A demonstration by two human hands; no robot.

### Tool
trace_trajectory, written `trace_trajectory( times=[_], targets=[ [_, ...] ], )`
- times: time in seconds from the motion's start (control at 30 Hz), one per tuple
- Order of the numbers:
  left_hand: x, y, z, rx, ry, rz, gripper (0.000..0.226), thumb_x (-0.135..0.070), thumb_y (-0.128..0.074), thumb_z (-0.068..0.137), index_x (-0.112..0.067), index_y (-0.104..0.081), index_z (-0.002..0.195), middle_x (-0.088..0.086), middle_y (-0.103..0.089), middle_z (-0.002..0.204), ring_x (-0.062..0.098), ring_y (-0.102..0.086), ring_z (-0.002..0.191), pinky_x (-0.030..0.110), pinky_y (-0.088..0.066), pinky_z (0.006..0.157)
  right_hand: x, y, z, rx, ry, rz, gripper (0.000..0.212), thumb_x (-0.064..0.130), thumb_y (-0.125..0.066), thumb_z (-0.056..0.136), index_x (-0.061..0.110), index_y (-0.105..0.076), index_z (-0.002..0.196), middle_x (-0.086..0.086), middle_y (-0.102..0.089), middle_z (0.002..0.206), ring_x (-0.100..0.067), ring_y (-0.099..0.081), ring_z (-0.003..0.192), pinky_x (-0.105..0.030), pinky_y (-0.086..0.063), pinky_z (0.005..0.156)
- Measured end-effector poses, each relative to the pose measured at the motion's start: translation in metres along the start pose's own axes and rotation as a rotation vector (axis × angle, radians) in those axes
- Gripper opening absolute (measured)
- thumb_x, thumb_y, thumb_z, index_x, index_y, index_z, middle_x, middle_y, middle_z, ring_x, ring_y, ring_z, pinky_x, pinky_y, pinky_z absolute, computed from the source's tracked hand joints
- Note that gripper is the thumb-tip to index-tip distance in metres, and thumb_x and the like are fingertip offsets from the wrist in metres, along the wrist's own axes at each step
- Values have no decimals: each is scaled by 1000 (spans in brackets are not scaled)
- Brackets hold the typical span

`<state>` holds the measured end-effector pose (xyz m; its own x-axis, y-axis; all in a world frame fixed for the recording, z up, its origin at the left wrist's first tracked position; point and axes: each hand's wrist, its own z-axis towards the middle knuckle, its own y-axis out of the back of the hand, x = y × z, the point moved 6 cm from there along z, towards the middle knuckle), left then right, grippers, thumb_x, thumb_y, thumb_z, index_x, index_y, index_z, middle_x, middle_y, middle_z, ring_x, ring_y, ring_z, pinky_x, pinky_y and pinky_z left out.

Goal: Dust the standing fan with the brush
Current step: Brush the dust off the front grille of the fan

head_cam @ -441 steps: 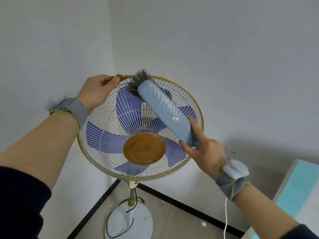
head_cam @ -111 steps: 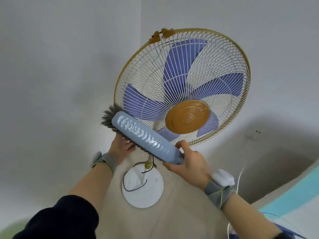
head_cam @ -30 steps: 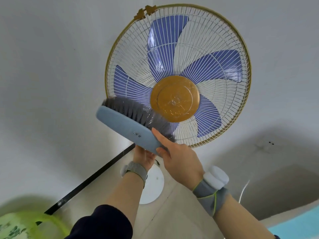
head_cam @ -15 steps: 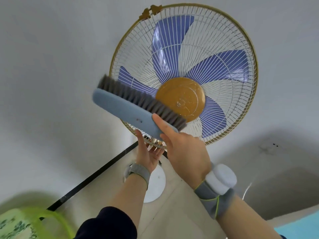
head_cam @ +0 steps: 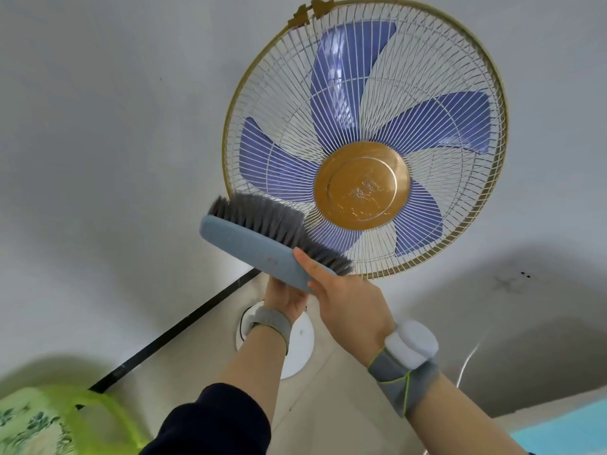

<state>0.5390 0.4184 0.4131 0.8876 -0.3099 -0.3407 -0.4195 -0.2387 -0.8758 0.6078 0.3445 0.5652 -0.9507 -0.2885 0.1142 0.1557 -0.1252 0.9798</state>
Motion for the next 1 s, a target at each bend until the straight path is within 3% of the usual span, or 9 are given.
trace_trajectory(
  times=[0.1,0.17,0.23,0.33,0.57,0.7,0.83,0.9,1.0],
  targets=[
    [1,-2,-1,61,54,-73,66,-26,-97,43,-9,-63,97,12,-64,84,25,-67,65,30,-57,54,6,16,-1,89,-20,65,51,40,-28,101,60,0,140,-6,-64,102,-24,-57,81,-35,-45,69],
    [1,-4,2,78,43,-60,36,-26,-83,73,-16,-70,104,4,-62,94,17,-69,74,27,-57,62,15,31,1,74,24,140,50,42,-29,100,60,-5,140,-4,-63,103,-23,-59,84,-34,-45,71],
    [-3,-2,7,27,-15,-34,36,-43,-56,95,-23,-65,124,5,-64,109,18,-70,93,35,-56,79,23,52,4,-135,106,150,51,39,-35,100,56,-12,142,-2,-61,80,-22,-58,65,-33,-45,58],
    [-7,-2,7,6,-57,-20,68,-65,-55,85,-24,-51,139,13,-58,135,32,-59,120,48,-48,96,27,67,8,-398,173,17,60,30,-54,89,42,-27,140,-3,-54,54,-20,-49,38,-28,-42,37],
    [-6,5,10,-44,-3,-13,69,-65,-52,85,-20,-52,137,18,-54,135,37,-56,121,48,-56,85,12,32,10,-367,145,-53,61,22,-68,81,39,-46,136,-2,-42,40,-18,-33,29,-23,-27,33],
    [-4,6,14,-64,9,-17,53,-42,-61,82,-7,-56,122,16,-68,100,27,-71,82,35,-59,62,7,13,11,-269,69,-82,49,35,-42,93,45,-34,140,1,-42,44,-16,-30,36,-26,-28,36],
    [2,5,12,10,11,-70,38,-22,-89,57,-4,-70,85,11,-70,63,23,-69,52,29,-56,48,10,7,9,114,-1,-6,49,40,-29,102,54,-7,143,-6,-66,94,-20,-47,69,-32,-40,65],
    [1,7,17,38,21,-37,20,-21,-70,86,-8,-70,101,9,-73,82,18,-72,70,29,-60,62,14,25,9,88,6,45,48,43,-28,101,55,-8,143,-4,-66,99,-22,-57,78,-33,-45,71],
    [-3,6,19,7,-1,-31,58,-52,-57,91,-17,-52,137,13,-58,133,28,-62,115,42,-55,84,23,58,10,-160,71,128,46,43,-30,98,54,-20,141,-2,-62,71,-22,-60,62,-34,-48,57]
  ],
)
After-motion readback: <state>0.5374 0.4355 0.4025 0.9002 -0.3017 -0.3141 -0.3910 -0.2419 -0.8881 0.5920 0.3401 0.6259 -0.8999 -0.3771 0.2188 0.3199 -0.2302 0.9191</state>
